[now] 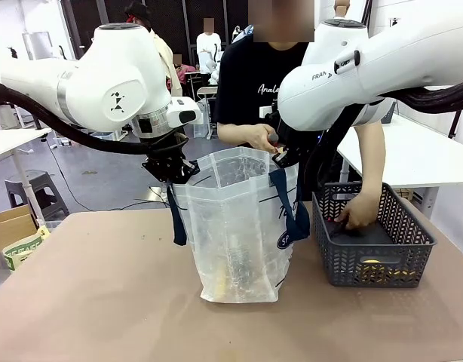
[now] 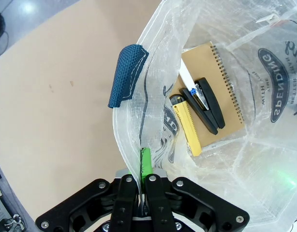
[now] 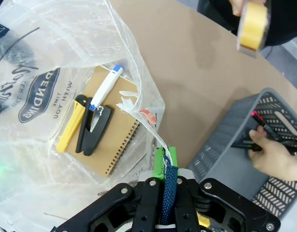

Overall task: Transfer purchased items from the store into the shopping bag.
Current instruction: Move the Reusable shopping bag to the right side of the table.

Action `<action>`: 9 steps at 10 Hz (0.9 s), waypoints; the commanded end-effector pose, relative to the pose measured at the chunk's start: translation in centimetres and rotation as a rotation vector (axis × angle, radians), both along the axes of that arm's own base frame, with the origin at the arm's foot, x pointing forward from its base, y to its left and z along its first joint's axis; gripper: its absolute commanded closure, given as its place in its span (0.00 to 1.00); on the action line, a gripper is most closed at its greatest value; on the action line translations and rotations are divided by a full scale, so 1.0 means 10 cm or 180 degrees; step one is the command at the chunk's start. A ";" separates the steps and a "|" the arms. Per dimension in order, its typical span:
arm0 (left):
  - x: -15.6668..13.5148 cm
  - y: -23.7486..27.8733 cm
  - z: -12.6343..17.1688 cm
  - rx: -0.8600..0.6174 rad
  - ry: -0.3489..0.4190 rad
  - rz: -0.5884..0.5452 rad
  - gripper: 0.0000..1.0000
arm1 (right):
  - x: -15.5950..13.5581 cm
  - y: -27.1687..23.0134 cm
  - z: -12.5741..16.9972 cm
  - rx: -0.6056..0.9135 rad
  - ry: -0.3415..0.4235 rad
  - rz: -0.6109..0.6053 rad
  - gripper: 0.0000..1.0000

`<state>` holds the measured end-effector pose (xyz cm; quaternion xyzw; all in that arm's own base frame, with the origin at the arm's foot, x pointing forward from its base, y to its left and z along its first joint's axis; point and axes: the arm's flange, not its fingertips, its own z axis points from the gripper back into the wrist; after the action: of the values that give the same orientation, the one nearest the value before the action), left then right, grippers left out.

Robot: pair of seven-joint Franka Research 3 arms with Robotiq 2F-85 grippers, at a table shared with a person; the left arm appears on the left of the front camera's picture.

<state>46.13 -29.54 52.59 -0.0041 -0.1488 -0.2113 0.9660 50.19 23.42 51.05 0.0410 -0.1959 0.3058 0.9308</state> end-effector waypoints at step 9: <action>0.00 0.01 0.00 0.0000 -0.0001 0.0006 1.00 | 0.00 -0.01 -0.01 0.0000 0.0004 -0.0006 1.00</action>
<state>46.13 -29.54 52.59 -0.0041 -0.1488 -0.2114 0.9660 50.19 23.42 51.05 0.0410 -0.1959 0.3058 0.9308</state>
